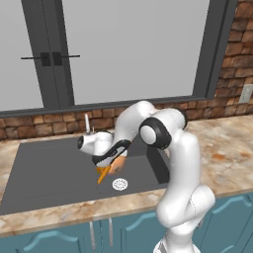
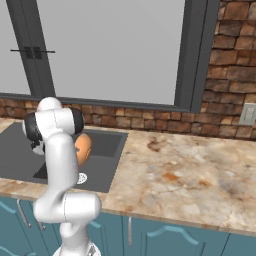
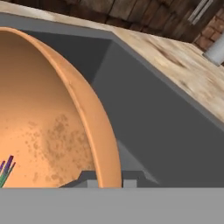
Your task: Dump the orange and carrot from the bowl so the bowl can be washed. Place the bowl in the sink after clearing the leftovers.
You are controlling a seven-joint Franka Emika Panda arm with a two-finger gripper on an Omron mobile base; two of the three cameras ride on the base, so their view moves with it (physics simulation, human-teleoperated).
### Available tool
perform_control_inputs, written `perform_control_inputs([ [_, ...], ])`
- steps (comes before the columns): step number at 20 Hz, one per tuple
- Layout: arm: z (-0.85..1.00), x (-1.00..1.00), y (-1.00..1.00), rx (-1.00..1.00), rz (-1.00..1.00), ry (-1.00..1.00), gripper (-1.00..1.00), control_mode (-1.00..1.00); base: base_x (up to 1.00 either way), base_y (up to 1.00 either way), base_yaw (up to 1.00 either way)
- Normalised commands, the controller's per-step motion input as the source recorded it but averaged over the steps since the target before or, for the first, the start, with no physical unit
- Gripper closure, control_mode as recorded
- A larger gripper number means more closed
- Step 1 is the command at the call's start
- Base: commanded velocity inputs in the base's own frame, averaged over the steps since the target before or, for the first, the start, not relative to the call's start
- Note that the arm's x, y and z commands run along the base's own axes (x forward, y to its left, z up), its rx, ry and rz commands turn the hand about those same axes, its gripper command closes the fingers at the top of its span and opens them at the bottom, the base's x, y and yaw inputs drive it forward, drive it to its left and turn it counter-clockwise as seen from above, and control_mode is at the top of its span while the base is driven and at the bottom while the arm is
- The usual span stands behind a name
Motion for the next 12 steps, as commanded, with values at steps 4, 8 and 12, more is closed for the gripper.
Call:
perform_control_inputs([
  [4,0.0,0.0,-0.19,-0.12,-0.01,0.01,1.0,-1.0,0.0,0.0,0.0],
  [8,0.0,0.0,-0.02,-0.01,-0.05,0.0,1.0,-1.0,0.0,0.0,0.0],
  [12,-0.04,-0.01,-0.23,0.21,-0.01,0.0,1.0,-1.0,0.0,0.0,0.0],
])
